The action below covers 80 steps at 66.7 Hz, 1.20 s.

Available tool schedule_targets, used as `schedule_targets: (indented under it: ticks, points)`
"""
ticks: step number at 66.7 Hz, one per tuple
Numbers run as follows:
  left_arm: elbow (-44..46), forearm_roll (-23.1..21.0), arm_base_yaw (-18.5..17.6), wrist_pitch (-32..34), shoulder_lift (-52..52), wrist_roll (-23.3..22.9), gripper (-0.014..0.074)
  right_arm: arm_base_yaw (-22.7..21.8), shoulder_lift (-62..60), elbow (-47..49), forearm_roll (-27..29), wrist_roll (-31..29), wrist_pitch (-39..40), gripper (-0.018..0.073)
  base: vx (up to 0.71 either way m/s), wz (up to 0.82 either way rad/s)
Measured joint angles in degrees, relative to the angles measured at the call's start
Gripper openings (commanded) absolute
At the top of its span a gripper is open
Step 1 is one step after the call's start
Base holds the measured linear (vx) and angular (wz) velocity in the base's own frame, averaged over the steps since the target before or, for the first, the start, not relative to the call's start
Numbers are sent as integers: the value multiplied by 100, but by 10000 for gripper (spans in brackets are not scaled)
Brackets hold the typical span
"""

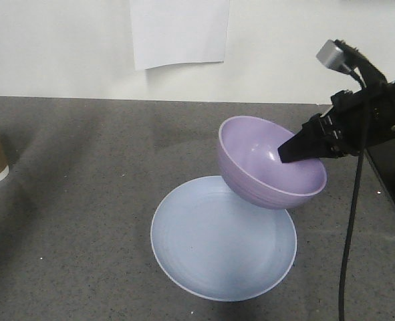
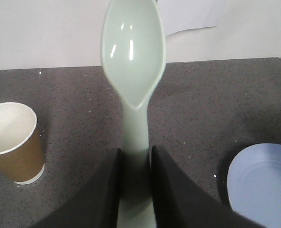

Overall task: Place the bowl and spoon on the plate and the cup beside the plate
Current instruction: 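Lower the lavender bowl onto the plate center with the right gripper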

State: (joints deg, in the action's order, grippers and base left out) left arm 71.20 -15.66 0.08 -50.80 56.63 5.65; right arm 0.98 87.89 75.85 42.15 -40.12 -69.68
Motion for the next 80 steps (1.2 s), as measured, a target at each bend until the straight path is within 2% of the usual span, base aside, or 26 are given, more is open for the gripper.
schedule_targets:
  ticks: [6,19,46,64,80]
  points:
    - [0,0,0,0,0,0,-6,171,238,0,-17,-54,5,-3,0,0]
    - [0,0,0,0,0,0,-6,936,457,0,-330,-178,196,-2,0,0]
    - [0,0,0,0,0,0,-6,1750,943,0,-1246,-134,965,10,0,0]
    - [0,0,0,0,0,0,-6,1958,1219,0,-1777,117,1377,57,0,0]
    - [0,0,0,0,0,0,-6,1958,1231,0,-2033,248,1486,209,0,0]
